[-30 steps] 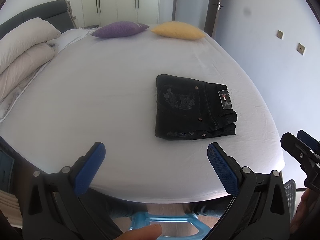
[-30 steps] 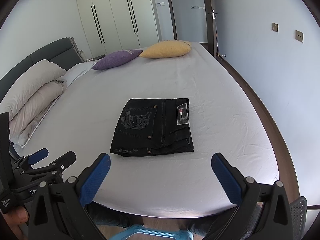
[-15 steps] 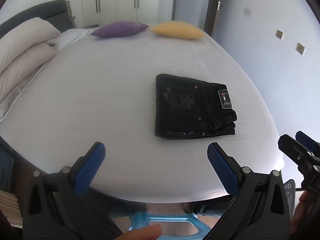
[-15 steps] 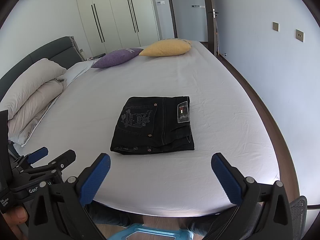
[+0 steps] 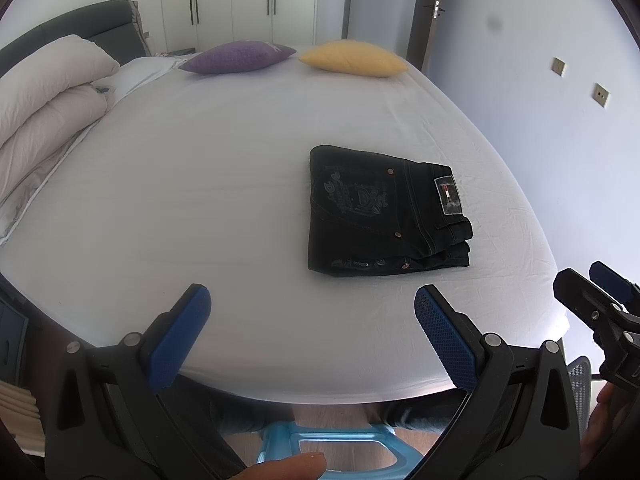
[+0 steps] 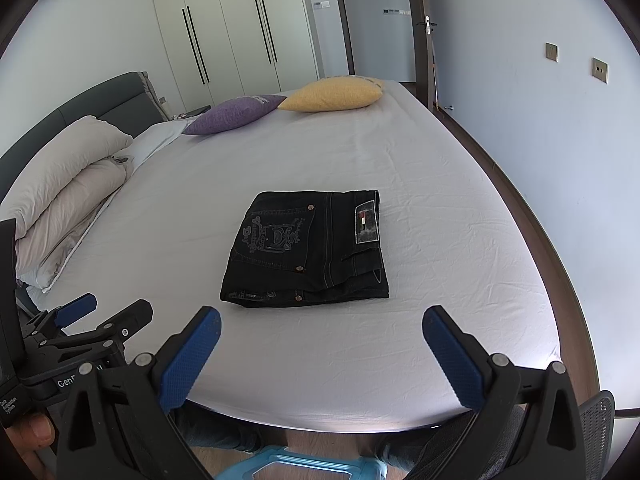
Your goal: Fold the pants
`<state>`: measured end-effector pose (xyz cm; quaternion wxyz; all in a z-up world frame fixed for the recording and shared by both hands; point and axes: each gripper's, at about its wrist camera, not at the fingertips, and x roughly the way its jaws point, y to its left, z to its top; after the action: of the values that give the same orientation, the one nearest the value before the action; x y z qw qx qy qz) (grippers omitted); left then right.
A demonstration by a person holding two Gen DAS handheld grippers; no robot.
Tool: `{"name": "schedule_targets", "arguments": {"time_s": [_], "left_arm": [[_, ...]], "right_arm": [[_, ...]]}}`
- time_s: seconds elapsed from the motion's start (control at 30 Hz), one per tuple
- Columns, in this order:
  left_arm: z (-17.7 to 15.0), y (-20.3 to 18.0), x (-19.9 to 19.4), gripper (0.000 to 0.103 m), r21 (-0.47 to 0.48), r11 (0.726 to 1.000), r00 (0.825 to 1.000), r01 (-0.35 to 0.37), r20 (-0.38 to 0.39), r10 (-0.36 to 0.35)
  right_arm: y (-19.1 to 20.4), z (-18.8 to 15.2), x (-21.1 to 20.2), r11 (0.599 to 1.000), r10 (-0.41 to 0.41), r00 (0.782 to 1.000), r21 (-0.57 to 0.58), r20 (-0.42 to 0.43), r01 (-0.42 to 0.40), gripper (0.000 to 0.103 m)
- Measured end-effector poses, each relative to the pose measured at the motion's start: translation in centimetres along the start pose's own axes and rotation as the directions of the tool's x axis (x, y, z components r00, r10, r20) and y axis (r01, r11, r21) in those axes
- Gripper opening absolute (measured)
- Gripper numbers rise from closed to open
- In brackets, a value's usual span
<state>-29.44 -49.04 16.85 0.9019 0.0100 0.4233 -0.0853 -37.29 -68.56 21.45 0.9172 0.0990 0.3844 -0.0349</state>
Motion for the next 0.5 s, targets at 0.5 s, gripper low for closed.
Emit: {"name": "schedule_targets", "arguments": {"time_s": [0.5], "left_arm": [[-0.15, 0.07, -0.08, 0.103, 0.003, 1.0, 1.0, 0.001, -0.001, -0.001]], "right_arm": [[-0.07, 0.09, -0.03, 1.0, 0.001, 1.0, -0.001, 0.001, -0.001, 0.103]]}}
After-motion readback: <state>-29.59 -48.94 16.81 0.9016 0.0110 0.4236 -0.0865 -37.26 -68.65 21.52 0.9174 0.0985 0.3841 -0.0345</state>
